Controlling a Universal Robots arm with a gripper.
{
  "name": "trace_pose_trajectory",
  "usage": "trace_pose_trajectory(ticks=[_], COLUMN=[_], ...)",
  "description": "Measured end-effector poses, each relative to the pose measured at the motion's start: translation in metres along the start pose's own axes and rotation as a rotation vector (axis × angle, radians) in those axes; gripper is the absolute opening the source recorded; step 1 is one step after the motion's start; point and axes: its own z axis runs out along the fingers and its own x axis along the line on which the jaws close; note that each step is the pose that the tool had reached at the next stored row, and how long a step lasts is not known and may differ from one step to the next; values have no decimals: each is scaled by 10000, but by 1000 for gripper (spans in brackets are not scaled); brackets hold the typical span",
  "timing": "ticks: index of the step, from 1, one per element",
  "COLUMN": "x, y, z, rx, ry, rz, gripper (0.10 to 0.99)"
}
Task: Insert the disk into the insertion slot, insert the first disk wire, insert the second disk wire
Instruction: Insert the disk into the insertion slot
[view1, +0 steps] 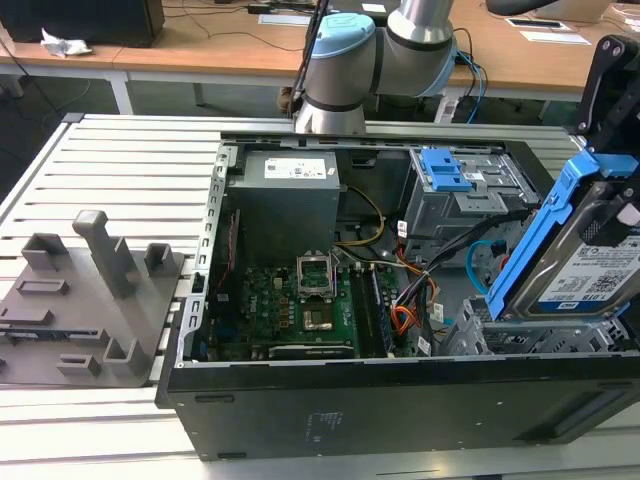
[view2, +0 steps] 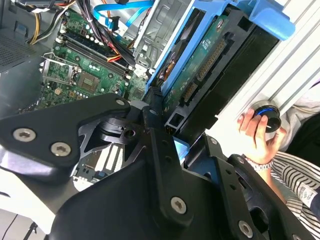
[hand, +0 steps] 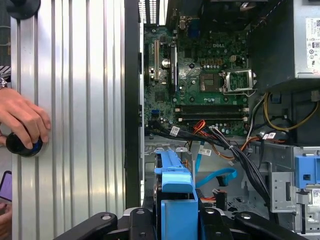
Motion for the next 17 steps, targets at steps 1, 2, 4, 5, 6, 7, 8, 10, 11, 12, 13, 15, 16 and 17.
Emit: trace_pose_trajectory(ticks=[1, 2, 4, 5, 6, 7, 8, 10, 11, 12, 13, 15, 16, 17], x=[0, 0, 0, 0, 0, 0, 0, 0, 0, 0, -2, -15, -20, -32], y=[0, 0, -1, -1, -1, -1, -1, -2, -2, -3, -12, -34, -38, -42], z=[4, 8, 16, 23, 27, 31, 36, 49, 60, 66, 75, 96, 102, 111], rx=[0, 0, 0, 0, 0, 0, 0, 0, 0, 0, 0, 0, 0, 0], ry=[0, -1, -1, 0, 0, 0, 0, -1, 0, 0, -1, -1, 0, 0], rz=[0, 0, 0, 0, 0, 0, 0, 0, 0, 1, 0, 0, 1, 2], gripper=[365, 365, 365, 365, 365, 365, 365, 365, 365, 365, 365, 365, 365, 365])
